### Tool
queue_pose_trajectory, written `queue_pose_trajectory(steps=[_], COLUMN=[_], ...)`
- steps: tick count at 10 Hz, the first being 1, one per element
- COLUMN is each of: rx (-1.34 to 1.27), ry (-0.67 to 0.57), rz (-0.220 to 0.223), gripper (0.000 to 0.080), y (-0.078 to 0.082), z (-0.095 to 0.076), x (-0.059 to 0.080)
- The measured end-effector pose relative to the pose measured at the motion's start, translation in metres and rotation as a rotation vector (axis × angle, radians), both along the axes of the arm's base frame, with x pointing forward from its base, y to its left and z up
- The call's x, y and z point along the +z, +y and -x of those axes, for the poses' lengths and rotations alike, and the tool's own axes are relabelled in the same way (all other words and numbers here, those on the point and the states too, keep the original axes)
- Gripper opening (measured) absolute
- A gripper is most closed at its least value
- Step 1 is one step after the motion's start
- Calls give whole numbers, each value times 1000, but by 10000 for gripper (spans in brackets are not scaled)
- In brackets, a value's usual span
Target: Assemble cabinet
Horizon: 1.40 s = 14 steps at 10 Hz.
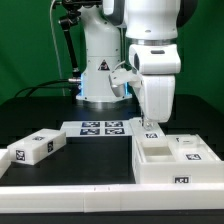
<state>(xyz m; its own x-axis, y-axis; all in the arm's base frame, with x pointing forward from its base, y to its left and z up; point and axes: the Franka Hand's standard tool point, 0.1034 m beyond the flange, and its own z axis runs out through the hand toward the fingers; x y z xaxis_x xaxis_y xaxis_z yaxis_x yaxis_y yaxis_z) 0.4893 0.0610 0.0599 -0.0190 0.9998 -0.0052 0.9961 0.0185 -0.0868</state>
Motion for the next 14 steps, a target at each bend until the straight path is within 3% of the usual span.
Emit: queue_pose_trajectory(steps=[8,14], rx=[-29,-26], ry=[-44,-73], rz=[-21,-32], gripper=[71,71], y=[-1,-2], z=[-53,-79], x=[-1,-1])
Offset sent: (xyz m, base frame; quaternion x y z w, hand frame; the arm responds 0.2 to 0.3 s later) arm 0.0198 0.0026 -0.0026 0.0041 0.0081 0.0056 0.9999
